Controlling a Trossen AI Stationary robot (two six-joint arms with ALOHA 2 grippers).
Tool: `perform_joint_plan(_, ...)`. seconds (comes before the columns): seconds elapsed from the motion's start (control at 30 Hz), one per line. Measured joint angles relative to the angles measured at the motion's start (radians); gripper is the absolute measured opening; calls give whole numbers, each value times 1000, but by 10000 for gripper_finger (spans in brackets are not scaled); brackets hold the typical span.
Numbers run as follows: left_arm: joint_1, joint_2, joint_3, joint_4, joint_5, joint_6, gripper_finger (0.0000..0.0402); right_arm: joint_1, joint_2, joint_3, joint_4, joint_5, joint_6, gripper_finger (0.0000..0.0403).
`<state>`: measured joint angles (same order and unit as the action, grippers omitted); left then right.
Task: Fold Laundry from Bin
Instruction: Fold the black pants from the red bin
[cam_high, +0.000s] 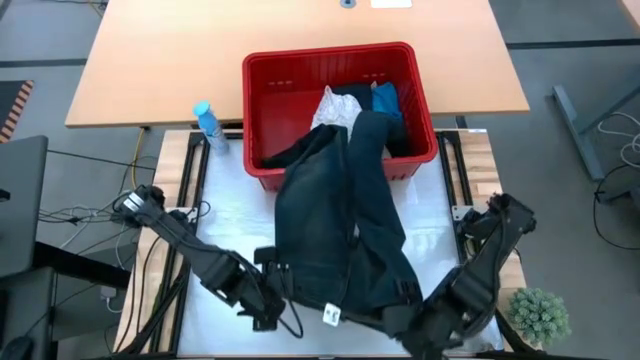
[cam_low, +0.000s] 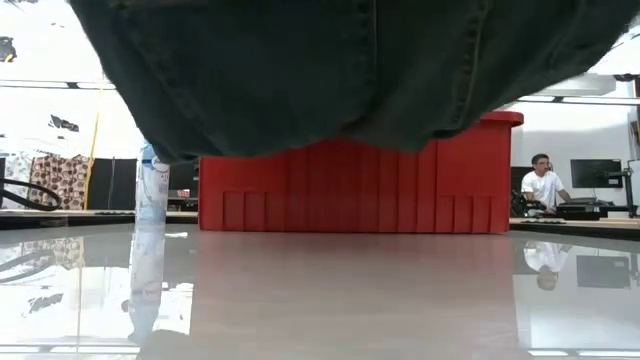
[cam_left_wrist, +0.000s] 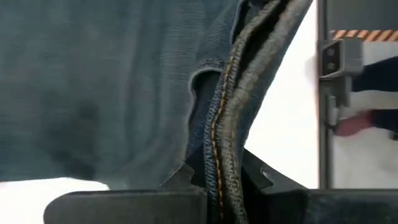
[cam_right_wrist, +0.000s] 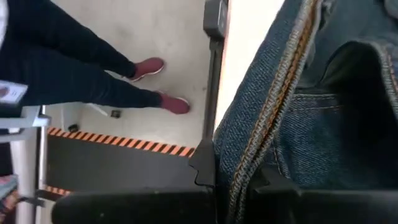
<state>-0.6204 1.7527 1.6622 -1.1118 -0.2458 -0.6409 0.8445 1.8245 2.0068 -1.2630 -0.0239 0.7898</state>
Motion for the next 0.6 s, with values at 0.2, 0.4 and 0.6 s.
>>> perform_joint_plan(0.2,-49,0,-77,130,33,-29,13,59,121,0,69,-47,149,37)
perform_joint_plan(0.4,-81,0,-106,159,34,-112,13,86,225,1,62,-58,172,37)
perform_joint_plan(0.6,-123,2,-112,151,13,-183,13,79,323,3,52,-45,124,37)
